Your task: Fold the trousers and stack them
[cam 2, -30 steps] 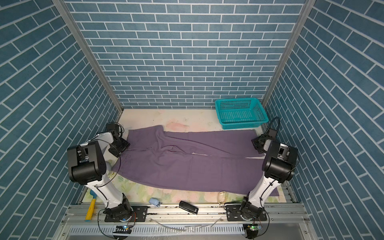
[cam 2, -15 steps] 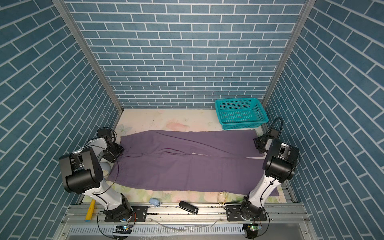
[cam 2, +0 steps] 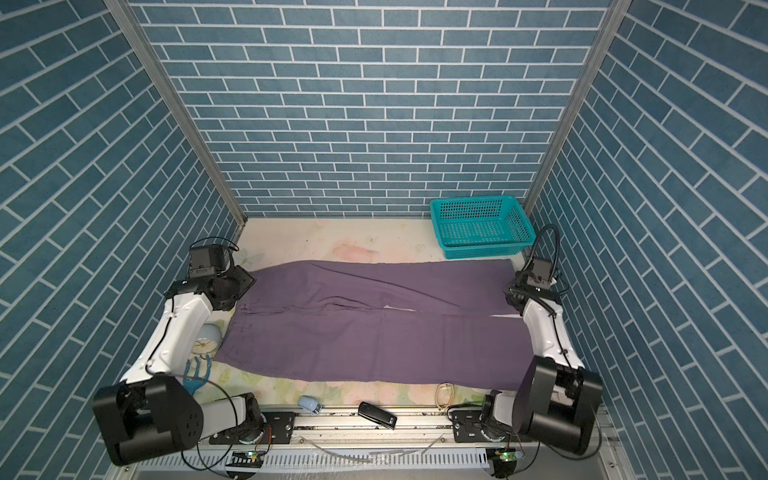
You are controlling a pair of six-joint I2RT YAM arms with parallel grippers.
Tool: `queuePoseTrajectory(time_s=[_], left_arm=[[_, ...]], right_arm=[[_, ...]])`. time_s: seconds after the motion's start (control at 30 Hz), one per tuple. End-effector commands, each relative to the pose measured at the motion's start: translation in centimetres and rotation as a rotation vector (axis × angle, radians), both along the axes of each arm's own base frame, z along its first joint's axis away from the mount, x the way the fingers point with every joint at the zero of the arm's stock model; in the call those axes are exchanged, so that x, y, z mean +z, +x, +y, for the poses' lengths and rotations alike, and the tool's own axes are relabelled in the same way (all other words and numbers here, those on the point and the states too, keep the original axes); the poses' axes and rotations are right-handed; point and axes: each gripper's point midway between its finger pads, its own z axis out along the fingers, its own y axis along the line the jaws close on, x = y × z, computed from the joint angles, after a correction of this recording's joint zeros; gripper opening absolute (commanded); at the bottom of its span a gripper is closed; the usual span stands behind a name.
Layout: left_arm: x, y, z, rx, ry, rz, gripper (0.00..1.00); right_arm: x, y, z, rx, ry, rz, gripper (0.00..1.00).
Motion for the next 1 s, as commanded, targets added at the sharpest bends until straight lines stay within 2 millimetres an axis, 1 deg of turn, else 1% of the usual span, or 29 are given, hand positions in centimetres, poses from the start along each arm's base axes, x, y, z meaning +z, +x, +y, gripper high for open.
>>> queuePoseTrajectory(time_s=[0.0, 0.03, 0.07, 0.13, 0.17, 0.2, 0.27, 0.3, 0.33, 0.37, 0.5, 0.57, 0.67, 0.7, 0.8, 0.83, 0.97], left_arm=[[-2.3, -2.9, -2.6, -0.094, -0.018, 0.090, 0.67], [-2.6, -3.6, -3.3, -0.114, -0.021, 0.094, 0.67], [-2.8, -4.0, -3.7, -0.127, -0.029, 0.095, 0.67], [-3.8, -5.3, -4.5, -0.145, -0.058, 0.109, 0.67], [-4.1, -5.7, -4.8, -0.151, -0.068, 0.115, 0.67], [-4.4, -6.3, -4.9, -0.156, -0.071, 0.123, 0.67], [-4.8, -7.0, -5.2, -0.170, -0.082, 0.138, 0.68], [-5.0, -7.4, -5.3, -0.177, -0.083, 0.148, 0.69], [-5.1, -7.6, -5.4, -0.183, -0.085, 0.153, 0.69], [-5.3, -7.8, -5.5, -0.187, -0.087, 0.162, 0.69], [-5.7, -8.0, -5.8, -0.198, -0.103, 0.170, 0.69], [-6.0, -8.1, -5.9, -0.198, -0.108, 0.175, 0.69], [-6.4, -8.5, -5.7, -0.195, -0.101, 0.190, 0.70], [-6.7, -8.7, -5.6, -0.190, -0.097, 0.205, 0.71], [-7.5, -9.1, -5.5, -0.178, -0.103, 0.244, 0.70], [-8.7, -9.9, -5.6, -0.175, -0.113, 0.281, 0.69], [-10.2, -10.6, -5.6, -0.161, -0.151, 0.327, 0.68]], right_arm=[[-4.5, -8.8, -0.3, -0.179, 0.025, 0.219, 0.08], [-4.9, -10.3, -0.2, -0.223, 0.052, 0.212, 0.08], [-5.3, -11.3, -0.1, -0.258, 0.076, 0.201, 0.08], [-6.0, -13.4, -0.1, -0.347, 0.129, 0.182, 0.28], [-6.3, -14.3, -0.2, -0.386, 0.142, 0.185, 0.37], [-6.5, -15.5, -0.5, -0.438, 0.147, 0.199, 0.48], [-6.7, -17.1, -1.0, -0.512, 0.145, 0.220, 0.64], [-6.8, -17.6, -1.1, -0.538, 0.149, 0.222, 0.79], [-7.1, -18.0, -1.2, -0.559, 0.162, 0.224, 0.97], [-7.5, -18.3, -1.2, -0.578, 0.180, 0.229, 0.99], [-9.4, -19.0, -1.0, -0.668, 0.279, 0.223, 0.99], [-10.0, -19.2, -1.3, -0.701, 0.304, 0.209, 0.98], [-10.2, -19.1, -1.8, -0.726, 0.314, 0.189, 0.94], [-10.1, -19.2, -2.0, -0.735, 0.311, 0.186, 0.89], [-10.0, -18.6, -2.5, -0.740, 0.312, 0.140, 0.61], [-10.1, -18.3, -2.6, -0.739, 0.315, 0.120, 0.56], [-10.4, -17.4, -3.1, -0.725, 0.336, 0.091, 0.45]])
